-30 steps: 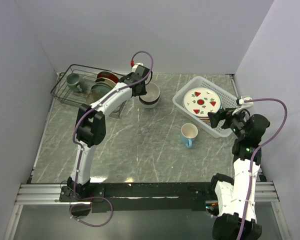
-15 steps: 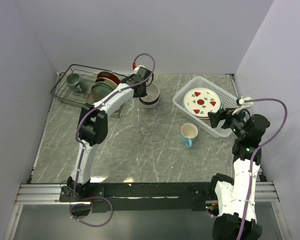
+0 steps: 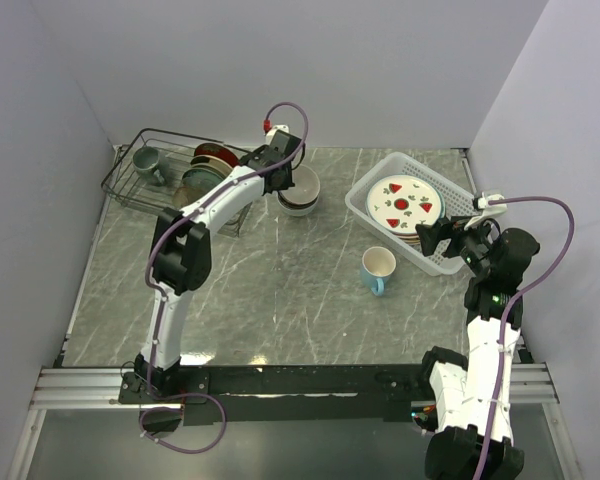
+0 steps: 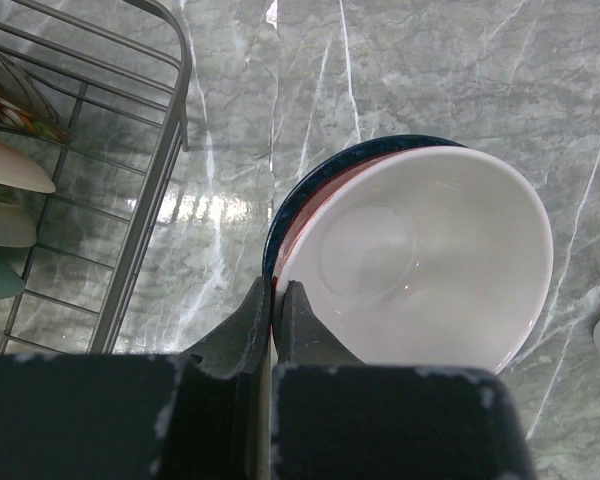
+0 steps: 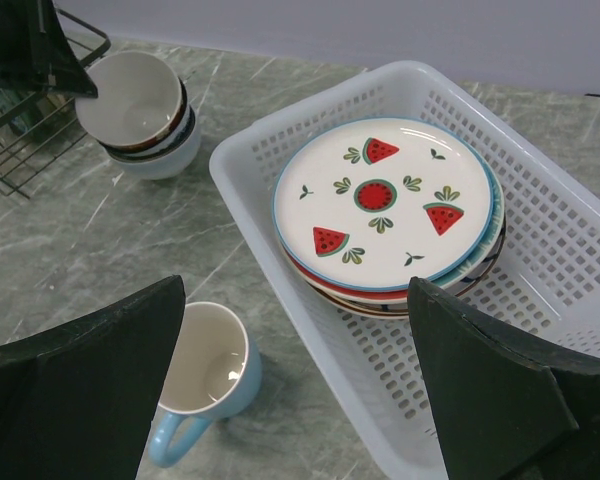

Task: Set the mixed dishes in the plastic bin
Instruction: Pick up the bowl from the center of the board.

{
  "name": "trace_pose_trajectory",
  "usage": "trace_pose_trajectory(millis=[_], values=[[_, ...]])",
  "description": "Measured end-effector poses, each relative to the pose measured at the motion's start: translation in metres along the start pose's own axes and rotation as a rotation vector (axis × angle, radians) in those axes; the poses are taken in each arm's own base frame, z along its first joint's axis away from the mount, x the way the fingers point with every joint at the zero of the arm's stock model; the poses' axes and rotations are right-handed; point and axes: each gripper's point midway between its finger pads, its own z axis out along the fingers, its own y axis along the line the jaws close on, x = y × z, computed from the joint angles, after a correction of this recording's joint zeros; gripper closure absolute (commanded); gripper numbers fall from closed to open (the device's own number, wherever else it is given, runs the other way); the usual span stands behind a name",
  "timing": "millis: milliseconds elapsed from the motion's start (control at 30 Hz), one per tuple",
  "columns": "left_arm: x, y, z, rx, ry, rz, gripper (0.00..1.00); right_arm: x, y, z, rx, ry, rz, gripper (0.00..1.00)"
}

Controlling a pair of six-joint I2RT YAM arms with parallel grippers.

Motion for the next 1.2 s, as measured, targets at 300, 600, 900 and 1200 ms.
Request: trace_pose_trajectory(millis=[300, 600, 900, 1200], values=[[-0.003, 0.001, -0.016, 0.042, -0.012, 0.002, 0.99, 0.001, 0.0, 0.0, 0.0, 0.002, 0.002, 0.0], [-0.006, 0.002, -0.053, 0.128, -0.037, 0.006, 0.99, 0.001, -0.001, 0.001, 0.0, 0.003, 0.002, 0.0], [-0.002, 0.008, -0.103, 0.235, -0.077, -0.028, 0.99, 0.005, -0.002, 0.003, -0.006, 0.016, -0.002, 0.0], [0.024, -0.001, -0.181, 0.381, -0.152, -0.076, 0.99, 0.003, 0.009, 0.001, -0.072, 0.008, -0.049, 0.0]])
